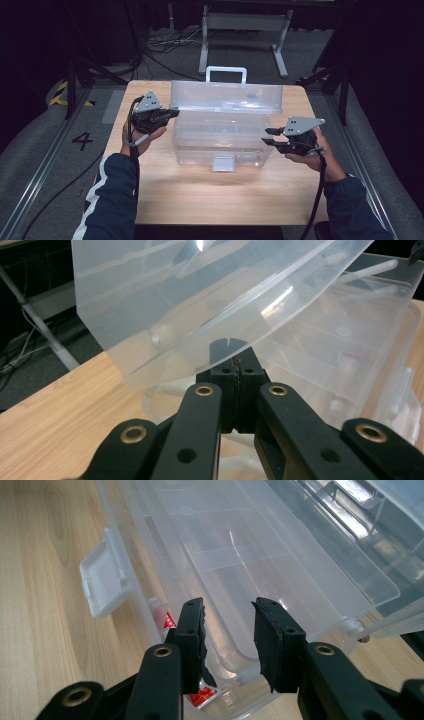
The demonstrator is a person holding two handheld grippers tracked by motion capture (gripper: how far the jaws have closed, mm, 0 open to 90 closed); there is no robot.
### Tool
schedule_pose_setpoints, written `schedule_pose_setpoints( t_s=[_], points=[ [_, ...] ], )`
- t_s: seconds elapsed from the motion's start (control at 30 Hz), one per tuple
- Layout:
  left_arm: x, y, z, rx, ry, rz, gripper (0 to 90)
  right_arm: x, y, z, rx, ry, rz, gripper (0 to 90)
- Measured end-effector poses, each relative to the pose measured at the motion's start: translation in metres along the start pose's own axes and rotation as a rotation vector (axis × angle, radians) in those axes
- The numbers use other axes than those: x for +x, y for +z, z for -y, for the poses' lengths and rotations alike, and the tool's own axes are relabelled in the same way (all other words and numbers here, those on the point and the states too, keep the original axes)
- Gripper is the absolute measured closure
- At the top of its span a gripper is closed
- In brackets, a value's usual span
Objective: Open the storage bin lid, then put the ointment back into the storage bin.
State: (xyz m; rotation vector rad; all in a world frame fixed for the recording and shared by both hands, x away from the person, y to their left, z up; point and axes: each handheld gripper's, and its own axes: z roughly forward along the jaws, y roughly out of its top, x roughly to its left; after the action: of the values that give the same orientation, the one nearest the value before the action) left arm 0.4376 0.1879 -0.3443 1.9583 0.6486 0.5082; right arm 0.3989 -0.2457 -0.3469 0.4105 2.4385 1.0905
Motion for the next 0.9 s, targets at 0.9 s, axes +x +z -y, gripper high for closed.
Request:
schedule_pose_setpoints(
  t_s=[0.9],
  points=[
    [-0.003, -0.008, 0.016, 0.015, -0.004, 0.009, 90.0, 0.002, 0.004, 0.006, 0.008, 0.024, -0.018, 63.4]
  ],
)
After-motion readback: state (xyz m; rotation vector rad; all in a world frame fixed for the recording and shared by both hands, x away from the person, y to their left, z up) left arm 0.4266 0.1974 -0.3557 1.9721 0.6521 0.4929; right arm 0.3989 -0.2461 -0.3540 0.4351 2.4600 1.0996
